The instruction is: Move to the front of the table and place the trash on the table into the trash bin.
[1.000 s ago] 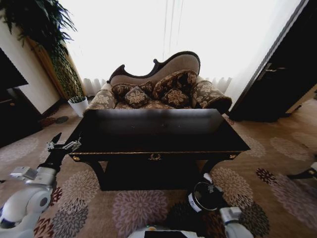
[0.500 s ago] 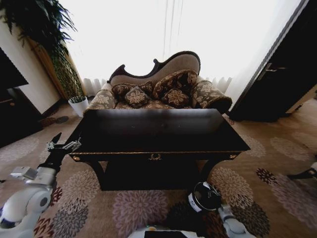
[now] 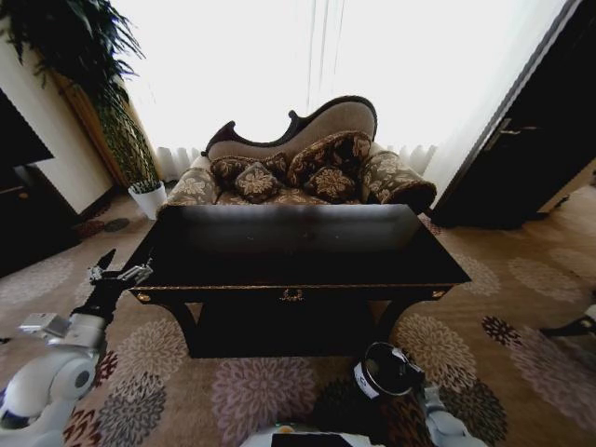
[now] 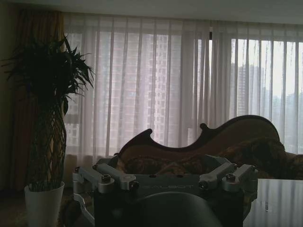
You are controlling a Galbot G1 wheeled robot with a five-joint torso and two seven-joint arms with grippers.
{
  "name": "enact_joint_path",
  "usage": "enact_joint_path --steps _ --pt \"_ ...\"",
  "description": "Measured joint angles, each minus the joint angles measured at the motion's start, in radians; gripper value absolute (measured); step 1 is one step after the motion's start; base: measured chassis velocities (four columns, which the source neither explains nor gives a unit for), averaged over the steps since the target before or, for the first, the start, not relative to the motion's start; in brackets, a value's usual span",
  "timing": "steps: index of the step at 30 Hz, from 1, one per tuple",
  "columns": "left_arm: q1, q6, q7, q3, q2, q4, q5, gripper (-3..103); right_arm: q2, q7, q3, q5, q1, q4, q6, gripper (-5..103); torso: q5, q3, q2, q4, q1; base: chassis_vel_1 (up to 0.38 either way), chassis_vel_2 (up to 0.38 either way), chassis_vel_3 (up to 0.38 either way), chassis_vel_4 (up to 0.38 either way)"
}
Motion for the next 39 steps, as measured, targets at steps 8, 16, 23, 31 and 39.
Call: enact_joint_path --steps 8,16,23,31,39 --pt "0.000 0.000 0.000 0.000 0.000 0.000 0.000 100 0.000 0.000 -0.008 -0.005 0.008 -0.005 -0.017 47 -0.0001 0.000 0.000 0.0000 0.000 0.000 0.000 0.000 0.000" --pt "0.000 0.000 0.000 0.000 0.000 0.000 0.000 100 0.008 0.003 -0.013 -0.004 -0.002 0.011 -0.028 74 0.0000 0.000 0.000 0.0001 0.000 0.000 0.000 0.000 0.000" --pt "0.000 0.000 0.000 0.000 0.000 0.000 0.000 100 0.053 0.010 0.052 0.016 -0.137 0.223 -0.019 99 0.0001 0.000 0.000 0.0002 0.000 0.000 0.000 0.000 0.000" --pt "0.000 0.000 0.000 0.000 0.000 0.000 0.000 100 0.121 0.025 0.163 0.024 -0.315 0.481 0.033 100 -0.0001 0.000 0.000 0.0001 0.000 0.000 0.000 0.000 0.000" --pt "0.000 0.000 0.000 0.000 0.000 0.000 0.000 100 0.209 0.051 0.264 0.032 -0.473 0.708 0.053 100 -0.0001 0.000 0.000 -0.0001 0.000 0.000 0.000 0.000 0.000"
